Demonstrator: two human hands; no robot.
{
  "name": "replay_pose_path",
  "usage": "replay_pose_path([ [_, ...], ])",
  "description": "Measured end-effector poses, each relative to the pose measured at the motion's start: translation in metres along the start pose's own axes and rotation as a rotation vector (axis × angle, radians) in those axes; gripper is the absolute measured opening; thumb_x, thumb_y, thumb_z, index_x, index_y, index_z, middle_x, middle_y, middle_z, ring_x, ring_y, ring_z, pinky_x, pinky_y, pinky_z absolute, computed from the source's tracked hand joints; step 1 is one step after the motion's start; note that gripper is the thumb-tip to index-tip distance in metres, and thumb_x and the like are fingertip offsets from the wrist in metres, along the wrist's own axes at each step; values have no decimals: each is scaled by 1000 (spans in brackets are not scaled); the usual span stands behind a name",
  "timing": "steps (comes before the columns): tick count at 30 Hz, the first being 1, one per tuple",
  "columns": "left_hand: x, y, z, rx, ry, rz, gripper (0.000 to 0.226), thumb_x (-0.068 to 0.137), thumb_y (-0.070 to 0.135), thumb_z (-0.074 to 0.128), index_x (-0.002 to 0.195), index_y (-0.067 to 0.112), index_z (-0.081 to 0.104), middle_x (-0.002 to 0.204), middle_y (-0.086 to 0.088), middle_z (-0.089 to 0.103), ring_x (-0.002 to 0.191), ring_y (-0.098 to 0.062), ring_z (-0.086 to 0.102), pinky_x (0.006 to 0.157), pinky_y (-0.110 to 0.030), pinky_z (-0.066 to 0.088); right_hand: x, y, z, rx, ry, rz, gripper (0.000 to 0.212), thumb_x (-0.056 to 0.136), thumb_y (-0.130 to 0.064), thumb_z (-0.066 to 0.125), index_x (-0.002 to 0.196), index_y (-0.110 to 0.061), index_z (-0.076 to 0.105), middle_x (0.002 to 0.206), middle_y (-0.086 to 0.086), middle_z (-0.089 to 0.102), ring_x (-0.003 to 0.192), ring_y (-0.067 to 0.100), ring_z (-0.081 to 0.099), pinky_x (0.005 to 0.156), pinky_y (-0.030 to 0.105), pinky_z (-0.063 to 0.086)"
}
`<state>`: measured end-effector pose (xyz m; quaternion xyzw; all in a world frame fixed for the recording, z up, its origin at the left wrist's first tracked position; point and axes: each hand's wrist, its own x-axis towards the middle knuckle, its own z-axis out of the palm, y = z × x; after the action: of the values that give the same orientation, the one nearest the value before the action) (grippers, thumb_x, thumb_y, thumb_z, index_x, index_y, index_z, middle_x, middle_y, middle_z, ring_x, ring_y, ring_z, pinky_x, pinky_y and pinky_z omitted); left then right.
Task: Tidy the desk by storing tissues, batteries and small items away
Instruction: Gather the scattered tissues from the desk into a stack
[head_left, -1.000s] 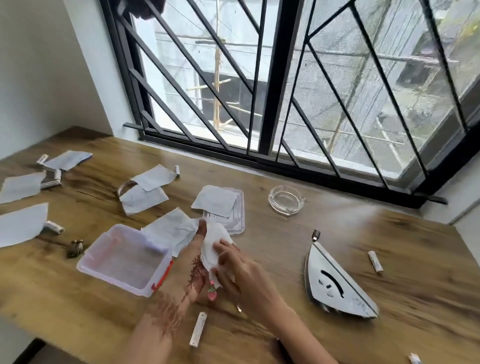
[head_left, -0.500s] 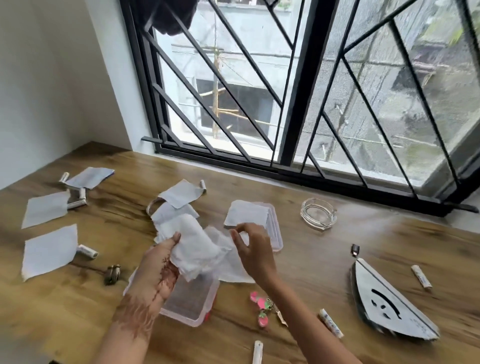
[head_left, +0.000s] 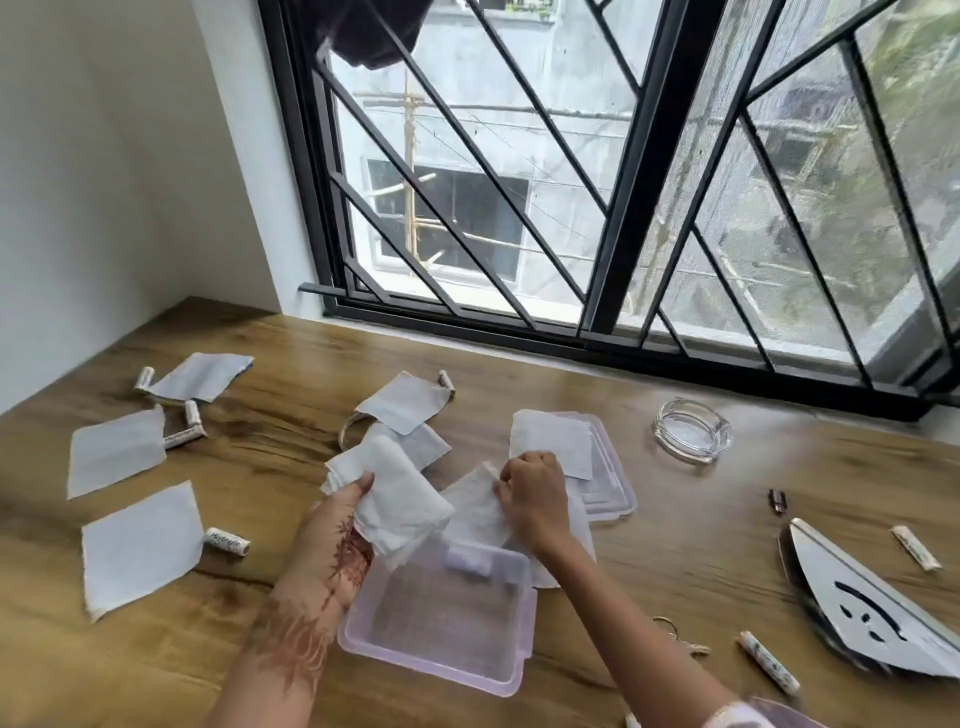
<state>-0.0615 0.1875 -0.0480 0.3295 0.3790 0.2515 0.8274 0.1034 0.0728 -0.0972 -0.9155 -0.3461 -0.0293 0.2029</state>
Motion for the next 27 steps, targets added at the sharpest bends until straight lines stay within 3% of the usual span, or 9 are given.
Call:
replay_pose_path([
  [3,3,0,-3,-23,-27,-14,14,89,11,53,98,5,61,68,-6,73,59,-17,70,53,-30,58,-2,-3,-1,41,7,14,20,85,-21,56,90,-6,69,96,11,65,99,27,48,91,33,36],
  [6,5,2,-1,1,4,-34,15,90,11,52,98,0,60,62,-8,71,49,-14,67,42,-23,52,-5,-8,-6,160,23,58,16,84,-17,57,85,-6,68,91,12,67,92,27,54,83,34,40],
  [8,5,5,0,-14,-7,-31,26,89,10,53,112,-3,57,71,-10,72,51,-14,67,42,-23,52,-4,-11,-13,309,27,117,12,83,-14,59,83,-5,67,87,11,69,85,25,59,75,35,47],
  [10,6,8,0,-1,1,-19,33,89,8,52,119,-6,53,65,-9,71,48,-14,66,41,-23,53,-2,-15,-25,432,19,176,11,84,-13,60,85,-4,65,85,8,66,79,20,59,69,30,49],
  [14,5,14,4,-17,-49,-44,23,89,8,53,111,0,57,75,-11,69,56,-20,68,48,-29,56,3,-28,-53,649,76,233,8,83,-12,63,89,-7,65,85,2,63,78,11,58,69,19,47],
  [18,4,14,8,-22,-79,-76,15,89,8,52,102,2,59,95,-15,65,80,-26,62,52,-29,57,1,-53,-73,756,137,162,7,82,-11,66,88,-13,64,77,-5,62,71,5,58,64,12,47],
  [21,6,12,9,-17,-155,-105,19,91,9,50,106,2,58,94,-15,67,76,-25,66,51,-28,57,-6,-76,-83,778,159,54,10,81,-10,68,89,-13,63,73,-8,61,65,-1,58,63,7,48],
  [23,7,10,10,-16,-193,-105,18,91,9,49,102,2,62,83,-12,72,67,-21,70,54,-29,58,-12,-88,-83,762,138,-12,11,80,-8,68,88,-14,62,73,-5,62,64,-1,58,62,10,50],
  [27,7,5,13,-24,-274,-116,22,91,11,48,105,4,64,85,-12,72,69,-17,70,61,-26,58,-27,-102,-69,698,73,-84,12,81,-11,66,92,-13,61,74,0,63,67,11,60,66,28,54],
])
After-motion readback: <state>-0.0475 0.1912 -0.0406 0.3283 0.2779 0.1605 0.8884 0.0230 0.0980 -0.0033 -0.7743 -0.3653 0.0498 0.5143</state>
